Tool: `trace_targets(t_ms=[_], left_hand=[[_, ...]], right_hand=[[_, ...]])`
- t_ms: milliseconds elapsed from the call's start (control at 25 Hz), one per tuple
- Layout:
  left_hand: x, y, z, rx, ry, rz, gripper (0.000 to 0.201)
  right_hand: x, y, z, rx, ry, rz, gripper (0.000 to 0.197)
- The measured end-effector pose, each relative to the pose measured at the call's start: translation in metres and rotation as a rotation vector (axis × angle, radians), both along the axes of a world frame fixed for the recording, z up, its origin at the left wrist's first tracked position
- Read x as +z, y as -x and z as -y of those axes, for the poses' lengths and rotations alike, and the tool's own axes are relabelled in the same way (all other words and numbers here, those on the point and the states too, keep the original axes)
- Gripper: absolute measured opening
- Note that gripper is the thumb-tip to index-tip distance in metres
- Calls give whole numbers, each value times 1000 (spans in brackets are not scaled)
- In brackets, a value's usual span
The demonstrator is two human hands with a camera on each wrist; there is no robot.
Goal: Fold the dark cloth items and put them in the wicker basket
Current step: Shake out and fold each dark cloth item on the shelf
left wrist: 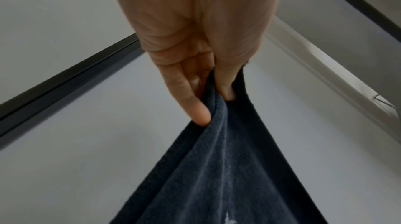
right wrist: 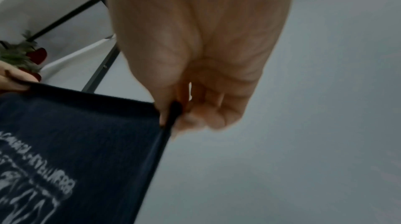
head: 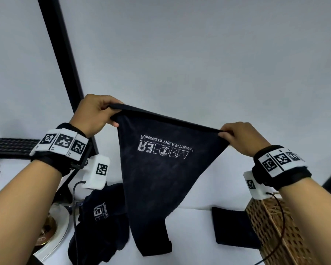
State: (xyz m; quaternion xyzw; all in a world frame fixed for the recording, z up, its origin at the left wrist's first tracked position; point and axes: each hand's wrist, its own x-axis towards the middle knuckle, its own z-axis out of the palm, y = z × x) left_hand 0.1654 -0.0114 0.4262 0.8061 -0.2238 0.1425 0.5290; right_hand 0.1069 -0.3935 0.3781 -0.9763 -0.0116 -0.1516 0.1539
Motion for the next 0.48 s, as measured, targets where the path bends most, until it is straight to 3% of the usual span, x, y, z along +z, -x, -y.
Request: trace_targets(t_ms=[120, 320, 480], left_hand=[[2, -5, -2, 27, -19, 29, 21], [3, -43, 11, 238, -91, 48, 23], [16, -78, 28, 267, 154, -62, 21]], right_hand=[[11, 0, 7, -55, -141, 173, 14], [38, -39, 24, -103, -307, 364, 14], [64, -77, 33, -47, -465, 462, 12]])
